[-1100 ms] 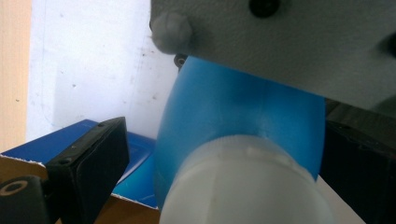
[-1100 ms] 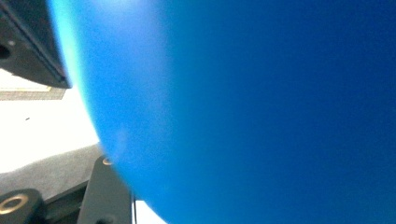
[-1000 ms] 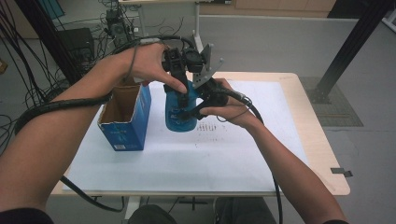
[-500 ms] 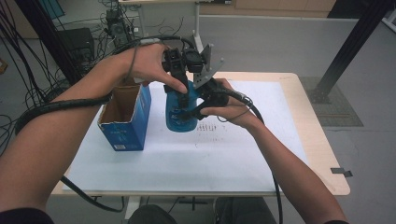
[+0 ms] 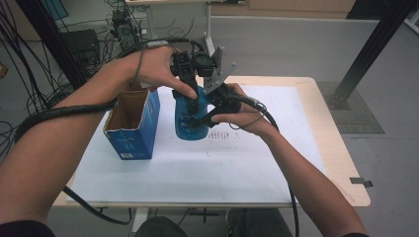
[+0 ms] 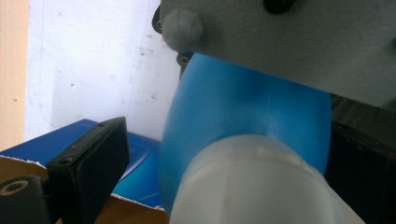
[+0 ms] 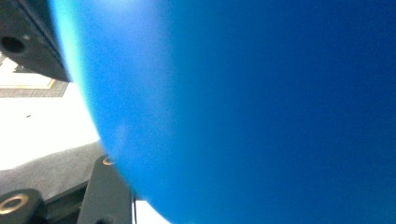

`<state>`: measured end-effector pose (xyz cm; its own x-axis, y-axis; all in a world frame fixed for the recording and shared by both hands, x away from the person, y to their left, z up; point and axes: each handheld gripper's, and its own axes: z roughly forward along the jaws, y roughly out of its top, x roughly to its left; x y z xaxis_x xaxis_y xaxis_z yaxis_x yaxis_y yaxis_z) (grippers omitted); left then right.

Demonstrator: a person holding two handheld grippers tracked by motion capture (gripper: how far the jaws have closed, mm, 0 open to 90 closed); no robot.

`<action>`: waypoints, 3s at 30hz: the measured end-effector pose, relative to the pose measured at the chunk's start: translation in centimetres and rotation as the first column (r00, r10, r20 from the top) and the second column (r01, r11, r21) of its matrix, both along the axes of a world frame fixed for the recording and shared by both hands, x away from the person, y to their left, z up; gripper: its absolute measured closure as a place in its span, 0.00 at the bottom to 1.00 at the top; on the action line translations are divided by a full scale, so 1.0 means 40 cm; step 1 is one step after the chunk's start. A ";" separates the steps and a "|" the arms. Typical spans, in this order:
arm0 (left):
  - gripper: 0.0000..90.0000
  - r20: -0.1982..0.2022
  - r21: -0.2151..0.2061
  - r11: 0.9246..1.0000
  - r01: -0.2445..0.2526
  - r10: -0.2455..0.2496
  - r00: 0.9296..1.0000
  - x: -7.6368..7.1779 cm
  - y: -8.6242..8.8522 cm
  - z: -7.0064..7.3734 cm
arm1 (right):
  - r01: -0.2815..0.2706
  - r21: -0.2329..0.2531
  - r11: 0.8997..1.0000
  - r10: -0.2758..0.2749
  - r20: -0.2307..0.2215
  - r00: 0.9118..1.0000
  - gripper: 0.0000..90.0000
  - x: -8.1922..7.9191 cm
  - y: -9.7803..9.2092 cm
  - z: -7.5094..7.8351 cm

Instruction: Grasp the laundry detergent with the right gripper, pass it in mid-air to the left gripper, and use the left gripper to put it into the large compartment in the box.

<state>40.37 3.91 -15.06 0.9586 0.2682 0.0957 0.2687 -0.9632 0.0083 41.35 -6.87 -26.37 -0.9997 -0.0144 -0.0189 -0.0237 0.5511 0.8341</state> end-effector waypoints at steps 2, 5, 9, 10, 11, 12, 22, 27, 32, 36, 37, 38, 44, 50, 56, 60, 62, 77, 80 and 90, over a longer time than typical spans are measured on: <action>0.06 -0.002 0.003 1.000 0.001 -0.001 1.000 0.000 0.001 0.000 | 0.001 -0.002 1.000 -0.001 -0.003 1.000 0.48 -0.001 0.000 0.001; 0.07 -0.002 0.003 1.000 0.000 0.000 1.000 0.001 0.002 0.000 | 0.007 -0.002 1.000 -0.007 -0.001 1.000 0.48 -0.001 -0.001 0.001; 0.07 -0.003 -0.002 1.000 -0.002 0.002 1.000 0.001 0.003 0.002 | 0.002 -0.005 1.000 -0.002 0.000 1.000 0.48 -0.001 0.000 0.000; 0.08 -0.001 -0.005 1.000 -0.002 0.002 1.000 0.001 0.003 0.002 | 0.001 -0.006 1.000 -0.001 0.002 1.000 0.48 -0.001 -0.001 0.000; 0.08 -0.001 -0.004 1.000 0.000 0.000 1.000 0.001 0.002 0.002 | 0.000 -0.005 1.000 0.000 0.003 1.000 0.48 -0.001 0.000 0.001; 0.08 -0.001 0.000 1.000 0.002 -0.002 1.000 0.002 0.001 0.003 | -0.001 -0.002 1.000 0.001 0.002 1.000 0.48 -0.002 0.000 0.001; 0.19 -0.002 -0.005 1.000 0.012 -0.012 1.000 -0.001 0.003 -0.001 | -0.013 0.003 1.000 0.013 0.020 1.000 0.48 -0.002 0.003 0.001; 0.25 -0.015 -0.005 1.000 0.014 -0.014 1.000 -0.001 0.003 -0.001 | -0.014 0.004 1.000 0.014 0.024 1.000 0.48 -0.003 0.003 0.001; 0.31 -0.031 -0.004 1.000 0.022 -0.022 0.999 -0.002 0.001 -0.002 | -0.009 -0.004 1.000 0.010 0.027 1.000 0.48 -0.004 0.001 0.001; 0.34 -0.034 -0.016 1.000 0.023 -0.023 0.999 -0.005 0.000 -0.002 | -0.007 -0.005 1.000 0.008 0.019 1.000 0.48 -0.005 -0.001 0.001; 0.36 -0.035 -0.016 1.000 0.023 -0.024 0.999 -0.005 0.000 -0.002 | -0.006 -0.005 1.000 0.006 0.023 1.000 0.48 -0.005 -0.001 0.001; 0.36 -0.037 -0.017 1.000 0.023 -0.024 0.999 -0.005 0.000 -0.003 | -0.006 -0.005 1.000 0.006 0.023 1.000 0.48 -0.005 -0.001 0.001; 0.39 -0.048 -0.013 1.000 0.023 -0.023 0.999 -0.006 -0.001 -0.004 | -0.003 -0.009 1.000 0.003 0.019 1.000 0.48 -0.006 -0.002 0.000; 0.40 -0.056 -0.005 1.000 0.024 -0.024 0.998 -0.004 -0.001 -0.007 | -0.007 -0.012 1.000 0.007 0.012 1.000 0.48 -0.008 0.000 -0.004; 0.40 -0.057 -0.002 1.000 0.025 -0.025 0.998 -0.003 -0.004 -0.007 | -0.008 -0.010 1.000 0.009 0.011 1.000 0.48 -0.006 -0.002 -0.004; 0.40 -0.058 0.003 1.000 0.027 -0.027 0.998 -0.002 -0.006 -0.008 | -0.008 -0.012 1.000 0.008 0.012 1.000 0.47 -0.005 -0.003 -0.005; 0.40 -0.059 0.008 1.000 0.029 -0.028 0.998 -0.002 -0.007 -0.009 | -0.008 -0.011 1.000 0.008 0.005 1.000 0.47 -0.006 -0.003 -0.006; 0.40 -0.043 0.006 0.999 0.037 -0.036 0.998 -0.005 -0.010 -0.013 | -0.008 -0.014 1.000 0.008 0.019 1.000 0.47 -0.003 -0.003 -0.009; 0.40 -0.046 0.014 0.999 0.040 -0.039 0.998 -0.005 -0.012 -0.011 | -0.009 -0.014 1.000 0.009 0.017 1.000 0.47 -0.003 -0.004 -0.009; 0.40 -0.046 0.016 0.999 0.040 -0.039 0.998 -0.004 -0.013 -0.017 | -0.010 -0.018 1.000 0.011 0.019 1.000 0.47 -0.001 -0.004 -0.012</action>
<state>40.23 3.38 -15.72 0.9719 0.2289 0.0554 0.2303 -0.9729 -0.0198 41.30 -7.03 -26.86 -0.9990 -0.0254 -0.0380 -0.0457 0.5658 0.8232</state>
